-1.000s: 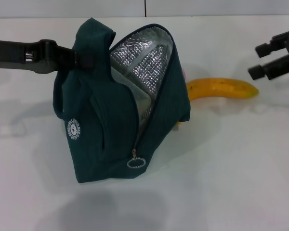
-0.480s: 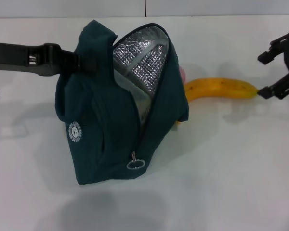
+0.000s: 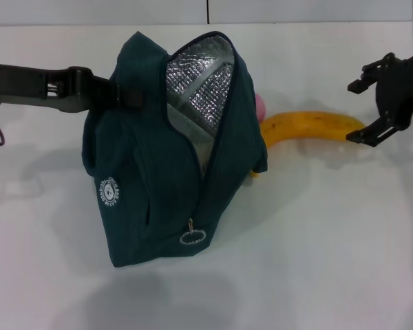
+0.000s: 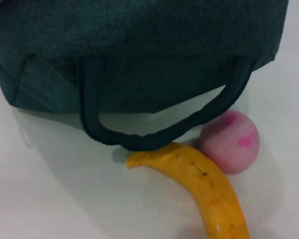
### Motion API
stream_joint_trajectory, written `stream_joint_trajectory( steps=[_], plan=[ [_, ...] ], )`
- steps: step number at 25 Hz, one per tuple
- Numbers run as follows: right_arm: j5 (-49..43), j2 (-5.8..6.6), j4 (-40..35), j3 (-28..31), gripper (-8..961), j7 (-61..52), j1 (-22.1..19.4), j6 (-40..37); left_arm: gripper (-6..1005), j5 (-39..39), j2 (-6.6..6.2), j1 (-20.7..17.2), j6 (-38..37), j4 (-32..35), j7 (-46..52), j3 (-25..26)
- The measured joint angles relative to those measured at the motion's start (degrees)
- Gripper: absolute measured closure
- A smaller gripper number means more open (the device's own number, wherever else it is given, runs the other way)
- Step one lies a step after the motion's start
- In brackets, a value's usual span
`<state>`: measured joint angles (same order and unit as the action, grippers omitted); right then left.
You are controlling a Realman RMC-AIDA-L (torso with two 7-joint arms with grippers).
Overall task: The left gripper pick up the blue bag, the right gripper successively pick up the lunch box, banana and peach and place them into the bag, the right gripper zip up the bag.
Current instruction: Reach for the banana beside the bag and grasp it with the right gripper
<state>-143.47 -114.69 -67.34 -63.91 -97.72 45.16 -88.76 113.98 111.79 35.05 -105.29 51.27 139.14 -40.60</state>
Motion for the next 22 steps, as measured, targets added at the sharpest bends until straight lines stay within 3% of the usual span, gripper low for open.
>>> stream_joint_trajectory(
  steps=[8, 22],
  plan=[
    [-0.17, -0.29, 10.67, -0.74, 76, 1.42, 2.11, 9.04, 954, 0.07, 0.31, 0.21, 0.00, 0.02, 0.00, -0.48],
    [0.47, 1.41, 23.89, 2.86, 75, 2.21, 6.03, 16.58, 952, 0.02, 0.94, 0.84, 0.01, -0.01, -0.51, -1.50]
  ],
)
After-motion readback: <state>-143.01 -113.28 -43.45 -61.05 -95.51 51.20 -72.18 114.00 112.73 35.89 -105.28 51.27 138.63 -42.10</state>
